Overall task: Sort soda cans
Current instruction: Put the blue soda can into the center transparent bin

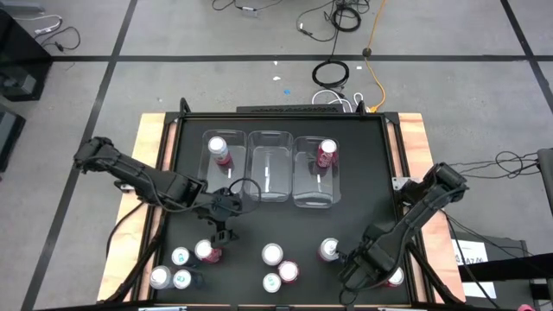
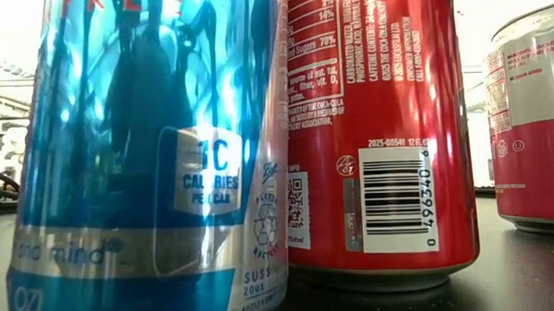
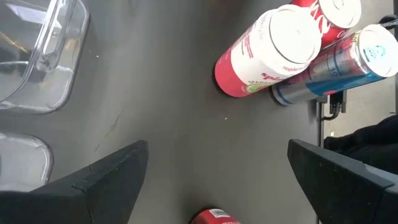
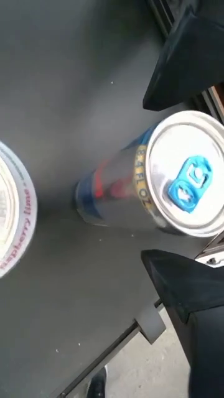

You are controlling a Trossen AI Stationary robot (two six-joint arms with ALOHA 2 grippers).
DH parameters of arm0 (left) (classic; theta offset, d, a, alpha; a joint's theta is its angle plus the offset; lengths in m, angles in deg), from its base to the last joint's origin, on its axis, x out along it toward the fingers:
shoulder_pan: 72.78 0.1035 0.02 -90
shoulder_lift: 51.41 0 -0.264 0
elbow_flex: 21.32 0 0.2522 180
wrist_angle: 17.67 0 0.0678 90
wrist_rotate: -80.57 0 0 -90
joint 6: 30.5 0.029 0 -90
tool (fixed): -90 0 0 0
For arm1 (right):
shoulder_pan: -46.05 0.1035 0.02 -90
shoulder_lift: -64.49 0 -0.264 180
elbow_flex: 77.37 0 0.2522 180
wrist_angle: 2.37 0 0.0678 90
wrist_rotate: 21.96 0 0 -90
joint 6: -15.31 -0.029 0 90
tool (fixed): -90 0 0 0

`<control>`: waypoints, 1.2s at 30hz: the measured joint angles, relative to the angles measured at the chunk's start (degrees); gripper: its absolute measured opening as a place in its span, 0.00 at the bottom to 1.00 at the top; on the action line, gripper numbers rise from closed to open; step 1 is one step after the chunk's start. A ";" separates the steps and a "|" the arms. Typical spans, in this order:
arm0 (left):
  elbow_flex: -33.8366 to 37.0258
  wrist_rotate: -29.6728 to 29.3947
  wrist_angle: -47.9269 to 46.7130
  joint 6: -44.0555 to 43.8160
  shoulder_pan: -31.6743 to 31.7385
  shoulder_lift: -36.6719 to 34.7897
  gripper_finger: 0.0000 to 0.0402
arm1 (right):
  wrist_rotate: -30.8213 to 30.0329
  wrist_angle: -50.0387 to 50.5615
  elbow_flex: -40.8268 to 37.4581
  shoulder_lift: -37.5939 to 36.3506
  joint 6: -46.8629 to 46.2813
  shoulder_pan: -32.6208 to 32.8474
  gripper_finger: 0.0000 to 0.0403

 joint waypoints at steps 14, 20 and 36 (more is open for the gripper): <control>0.00 0.02 0.00 -0.02 0.00 0.00 0.98 | 2.99 0.04 0.00 0.02 -0.18 -0.02 0.55; 0.00 0.00 0.01 1.26 0.00 0.00 0.98 | 2.84 -0.04 0.00 0.00 0.22 -0.02 0.55; 0.00 -17.84 -0.02 9.12 1.83 0.00 0.98 | -0.82 5.09 0.00 -13.16 -12.15 -0.11 0.56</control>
